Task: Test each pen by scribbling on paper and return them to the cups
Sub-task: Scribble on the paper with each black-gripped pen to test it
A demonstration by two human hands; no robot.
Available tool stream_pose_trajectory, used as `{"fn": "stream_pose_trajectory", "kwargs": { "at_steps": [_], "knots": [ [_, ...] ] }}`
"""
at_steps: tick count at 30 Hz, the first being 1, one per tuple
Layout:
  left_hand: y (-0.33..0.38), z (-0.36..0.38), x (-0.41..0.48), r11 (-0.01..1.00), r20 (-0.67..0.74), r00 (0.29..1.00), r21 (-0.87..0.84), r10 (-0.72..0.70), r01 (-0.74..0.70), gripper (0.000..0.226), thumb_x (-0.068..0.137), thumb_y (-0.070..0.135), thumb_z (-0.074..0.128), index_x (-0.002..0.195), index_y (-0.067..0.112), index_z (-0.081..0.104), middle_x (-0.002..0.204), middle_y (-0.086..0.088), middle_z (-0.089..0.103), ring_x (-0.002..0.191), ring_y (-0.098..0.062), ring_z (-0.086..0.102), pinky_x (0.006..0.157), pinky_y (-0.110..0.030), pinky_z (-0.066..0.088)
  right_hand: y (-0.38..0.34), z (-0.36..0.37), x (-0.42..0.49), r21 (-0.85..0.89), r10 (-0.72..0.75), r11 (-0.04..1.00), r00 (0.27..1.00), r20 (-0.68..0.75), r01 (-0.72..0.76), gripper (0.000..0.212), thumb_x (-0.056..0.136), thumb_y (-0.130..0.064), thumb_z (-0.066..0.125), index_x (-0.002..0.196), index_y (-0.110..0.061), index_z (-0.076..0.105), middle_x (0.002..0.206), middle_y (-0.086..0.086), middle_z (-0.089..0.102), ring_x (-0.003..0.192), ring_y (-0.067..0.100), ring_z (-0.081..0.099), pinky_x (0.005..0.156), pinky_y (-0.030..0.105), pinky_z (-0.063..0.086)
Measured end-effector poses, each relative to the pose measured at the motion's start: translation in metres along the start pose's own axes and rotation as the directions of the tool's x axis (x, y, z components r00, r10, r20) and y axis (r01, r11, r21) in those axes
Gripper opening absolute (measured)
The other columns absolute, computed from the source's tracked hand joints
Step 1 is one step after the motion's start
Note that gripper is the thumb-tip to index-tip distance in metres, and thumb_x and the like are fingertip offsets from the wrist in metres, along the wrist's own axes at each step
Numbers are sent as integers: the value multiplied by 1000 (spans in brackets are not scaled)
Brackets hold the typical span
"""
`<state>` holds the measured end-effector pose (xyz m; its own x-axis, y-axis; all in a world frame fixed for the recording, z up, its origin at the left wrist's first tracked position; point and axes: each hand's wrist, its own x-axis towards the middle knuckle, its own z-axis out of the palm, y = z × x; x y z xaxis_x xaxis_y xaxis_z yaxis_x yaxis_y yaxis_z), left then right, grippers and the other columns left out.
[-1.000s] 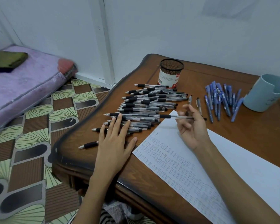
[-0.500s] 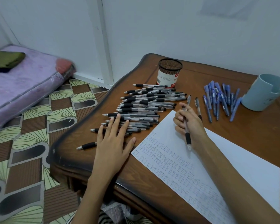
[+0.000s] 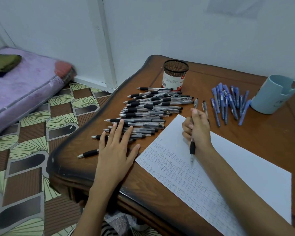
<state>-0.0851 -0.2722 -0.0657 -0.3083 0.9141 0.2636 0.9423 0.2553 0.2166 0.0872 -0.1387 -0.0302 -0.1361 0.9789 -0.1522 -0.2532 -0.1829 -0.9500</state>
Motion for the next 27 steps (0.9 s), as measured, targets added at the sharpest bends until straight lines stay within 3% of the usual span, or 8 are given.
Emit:
{"fn": "stream_pose_trajectory", "kwargs": {
  "at_steps": [3, 7, 10, 14, 19, 21, 24, 27],
  "knots": [
    [0, 0, 0, 1000, 9, 1000, -8, -3, 3, 72, 86, 61, 12, 144, 26, 36, 156, -1, 20, 145, -19, 16, 114, -40, 4, -1, 0, 4, 32, 52, 998, 996, 78, -55, 8, 99, -21, 44, 106, -20, 47, 41, -10, 33, 33, 2, 27, 31, 13, 23],
    [1, -1, 0, 1000, 14, 1000, -15, -3, 3, 73, 85, 61, 10, 145, 26, 34, 157, -1, 17, 145, -18, 14, 115, -41, 5, -2, -5, 6, 420, 200, 867, 959, 199, -268, 22, 99, -12, 35, 95, -16, 57, 37, -7, 31, 27, 4, 25, 25, 12, 20],
    [1, -3, 0, 999, 23, 1000, -43, -9, 10, 79, 82, 66, 6, 147, 28, 30, 158, 1, 12, 146, -16, 8, 115, -39, 1, -3, -11, 2, 530, 172, 804, 959, 226, -270, 30, 87, -22, 38, 74, -9, 62, 41, -2, 33, 29, 5, 26, 27, 13, 22],
    [2, -5, -1, 999, 40, 999, -48, 2, 0, 92, 75, 80, 0, 149, 29, 23, 159, 2, 5, 146, -14, 1, 115, -37, -6, -5, -10, 1, 254, 153, 949, 977, 149, -187, 59, 99, -42, 28, 61, -10, 59, 37, -3, 30, 30, 5, 23, 32, 15, 23],
    [2, -6, -1, 999, 39, 999, -42, 16, -14, 94, 74, 81, 9, 149, 26, 26, 158, -1, 6, 146, -17, 4, 113, -36, -9, -2, -1, -5, 75, 71, 994, 984, 164, -84, 13, 88, -23, 60, 77, -17, 59, 55, -5, 51, 44, 4, 47, 40, 14, 40],
    [2, -6, -2, 999, 41, 999, -45, 20, -18, 94, 75, 81, 9, 149, 26, 26, 158, -1, 6, 146, -17, 5, 114, -37, -8, 0, 0, -5, 86, 36, 995, 985, 172, -51, 22, 79, -10, 67, 68, -18, 49, 49, -7, 45, 40, 3, 40, 41, 14, 41],
    [2, -6, -2, 999, 42, 999, -42, 21, -19, 95, 74, 81, 7, 149, 26, 24, 159, 0, 4, 146, -17, 2, 113, -36, -10, 4, 1, -4, -54, -20, 998, 980, 200, 31, 19, 90, -7, 58, 75, -17, 50, 42, -6, 41, 37, 6, 36, 42, 17, 42],
    [2, -6, -1, 999, 41, 999, -31, 24, -22, 94, 74, 81, 7, 149, 26, 24, 159, -1, 4, 146, -18, 3, 112, -34, -12, 5, 1, -9, -199, -34, 973, 930, 365, 114, 15, 96, -12, 48, 103, -17, 60, 63, 2, 64, 58, 12, 61, 47, 21, 51]
  ]
}}
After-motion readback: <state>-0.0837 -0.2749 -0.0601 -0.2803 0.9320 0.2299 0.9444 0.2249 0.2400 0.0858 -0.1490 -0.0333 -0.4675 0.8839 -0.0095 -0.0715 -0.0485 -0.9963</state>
